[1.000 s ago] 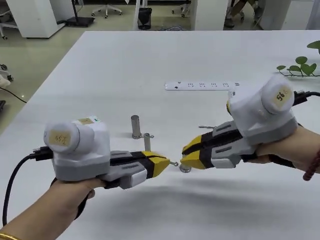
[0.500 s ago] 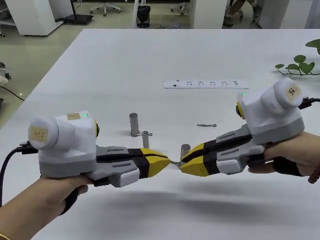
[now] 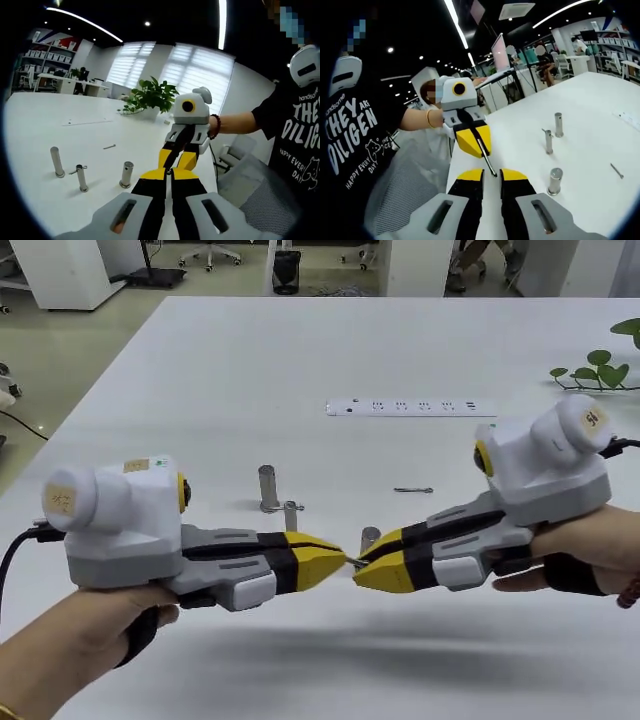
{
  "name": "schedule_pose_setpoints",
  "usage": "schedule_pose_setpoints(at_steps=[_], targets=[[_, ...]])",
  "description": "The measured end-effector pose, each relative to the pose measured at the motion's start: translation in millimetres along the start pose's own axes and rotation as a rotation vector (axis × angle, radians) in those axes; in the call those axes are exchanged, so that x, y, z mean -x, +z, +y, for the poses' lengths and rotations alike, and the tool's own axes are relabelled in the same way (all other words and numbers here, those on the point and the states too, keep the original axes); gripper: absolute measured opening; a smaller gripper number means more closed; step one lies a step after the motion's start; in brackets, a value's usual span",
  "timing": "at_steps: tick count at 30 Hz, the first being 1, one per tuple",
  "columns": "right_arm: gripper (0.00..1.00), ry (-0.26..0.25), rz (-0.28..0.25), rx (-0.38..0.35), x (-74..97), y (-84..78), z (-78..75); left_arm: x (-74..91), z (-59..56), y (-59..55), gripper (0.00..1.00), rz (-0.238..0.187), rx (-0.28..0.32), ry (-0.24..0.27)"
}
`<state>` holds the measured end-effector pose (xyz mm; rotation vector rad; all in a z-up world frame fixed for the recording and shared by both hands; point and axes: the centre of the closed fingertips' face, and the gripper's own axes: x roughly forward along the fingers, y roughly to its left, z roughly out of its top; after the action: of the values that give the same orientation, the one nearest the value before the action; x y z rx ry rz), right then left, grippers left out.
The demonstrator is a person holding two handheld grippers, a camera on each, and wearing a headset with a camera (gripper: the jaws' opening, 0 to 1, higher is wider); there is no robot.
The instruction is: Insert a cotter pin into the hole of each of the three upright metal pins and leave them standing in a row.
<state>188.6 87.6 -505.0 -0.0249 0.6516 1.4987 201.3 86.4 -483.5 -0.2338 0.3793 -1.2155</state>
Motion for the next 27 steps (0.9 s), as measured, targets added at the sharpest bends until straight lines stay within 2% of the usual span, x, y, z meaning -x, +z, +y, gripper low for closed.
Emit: schedule_pose_setpoints(at_steps=[3, 8, 19, 22, 23, 27], targets=[[0.06, 0.012, -0.009, -0.003, -0.8, 2.8, 2.6, -0.1, -1.0, -0.3, 0.00, 0.001, -0.002, -0.005], [0.01, 0.004, -0.010, 0.006, -0.3, 4.1, 0.3, 0.4, -0.7, 1.2, 0.00, -0.013, 0.010, -0.008], [0.00, -0.022, 0.050, 0.129, 0.2, -2.6, -2.2, -2.7, 1.6, -6.1, 0.00, 0.011, 0.008, -0.005], [0.00, -0.053, 0.086, 0.182, -0.9, -6.2, -6.7, -4.6, 3.5, -8.9, 0.00, 0.026, -0.013, 0.012], [0.00, -0.064, 0.089, 0.194, -1.3, -6.3, -8.1, -5.1, 6.4, -9.5, 0.01, 0.030, -0.031, 0.033], [0.00, -0.074, 0.115, 0.236, -3.1, -8.8, -9.4, -6.9, 12.0, -9.7, 0.04, 0.038, -0.070, 0.074]])
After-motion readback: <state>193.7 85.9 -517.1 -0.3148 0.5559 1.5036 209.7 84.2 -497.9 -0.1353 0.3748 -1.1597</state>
